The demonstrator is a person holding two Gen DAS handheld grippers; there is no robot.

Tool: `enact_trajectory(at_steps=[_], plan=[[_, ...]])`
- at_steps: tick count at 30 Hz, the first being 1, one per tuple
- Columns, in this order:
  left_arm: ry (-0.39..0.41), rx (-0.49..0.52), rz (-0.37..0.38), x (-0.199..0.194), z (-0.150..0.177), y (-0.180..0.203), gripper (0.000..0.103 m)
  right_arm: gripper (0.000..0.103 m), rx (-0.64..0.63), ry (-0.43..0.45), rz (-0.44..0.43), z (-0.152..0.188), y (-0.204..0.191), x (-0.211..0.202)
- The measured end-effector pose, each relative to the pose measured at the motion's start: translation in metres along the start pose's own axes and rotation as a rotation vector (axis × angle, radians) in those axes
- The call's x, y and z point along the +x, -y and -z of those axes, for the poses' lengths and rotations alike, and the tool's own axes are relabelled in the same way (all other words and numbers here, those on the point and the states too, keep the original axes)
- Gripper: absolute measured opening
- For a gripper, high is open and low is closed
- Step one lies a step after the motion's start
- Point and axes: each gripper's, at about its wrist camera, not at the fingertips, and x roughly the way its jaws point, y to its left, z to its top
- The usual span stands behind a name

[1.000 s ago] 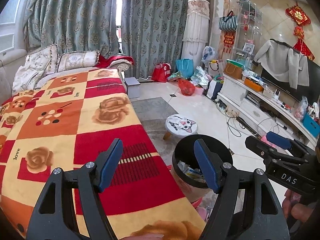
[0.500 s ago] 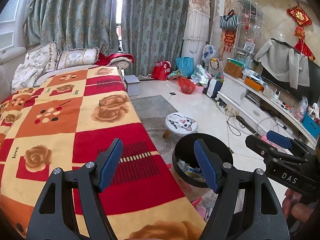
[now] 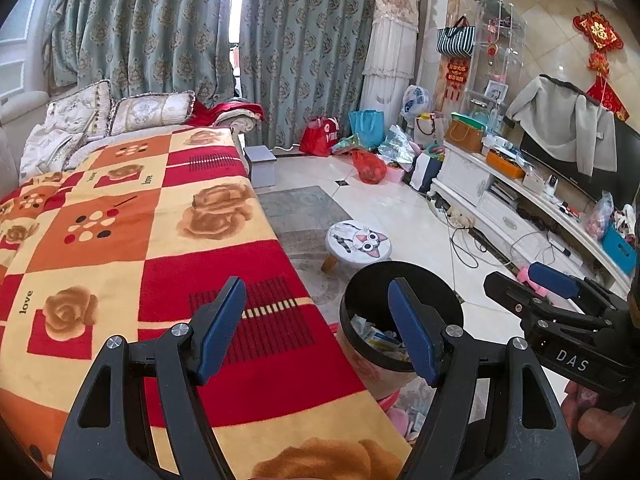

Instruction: Collect trash

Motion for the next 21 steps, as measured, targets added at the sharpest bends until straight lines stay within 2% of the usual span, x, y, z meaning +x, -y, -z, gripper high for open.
enact_trajectory(at_steps=[21], plan=[[-0.004, -0.007, 0.002, 0.0016, -0.0007, -0.0032, 0.073, 0.077, 0.009, -0.004, -0.002, -0.0018, 0.003, 0.0009]])
